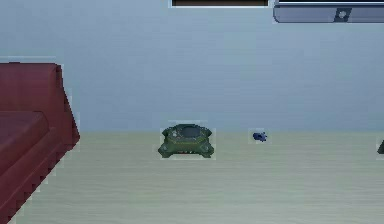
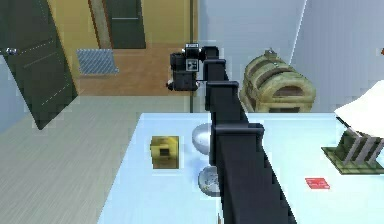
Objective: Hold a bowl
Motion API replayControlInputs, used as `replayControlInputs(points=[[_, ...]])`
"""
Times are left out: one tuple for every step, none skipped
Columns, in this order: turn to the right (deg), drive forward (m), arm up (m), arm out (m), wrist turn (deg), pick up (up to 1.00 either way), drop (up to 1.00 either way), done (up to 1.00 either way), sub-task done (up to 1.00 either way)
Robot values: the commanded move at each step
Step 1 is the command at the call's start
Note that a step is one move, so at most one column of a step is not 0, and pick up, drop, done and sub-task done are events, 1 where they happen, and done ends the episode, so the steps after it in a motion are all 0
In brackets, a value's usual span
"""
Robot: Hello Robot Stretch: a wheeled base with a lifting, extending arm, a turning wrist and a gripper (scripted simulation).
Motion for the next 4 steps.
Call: replayControlInputs(points=[[0.0, 0.00, 0.00, 0.00, 27.0, 0.00, 0.00, 0.00, 0.00], [0.0, 0.00, -0.32, 0.00, 0.0, 0.00, 0.00, 0.00, 0.00], [0.0, 0.00, 0.00, 0.00, 0.0, 1.00, 0.00, 0.00, 0.00], [0.0, 0.00, 0.10, 0.00, 0.0, 0.00, 0.00, 0.00, 0.00]])
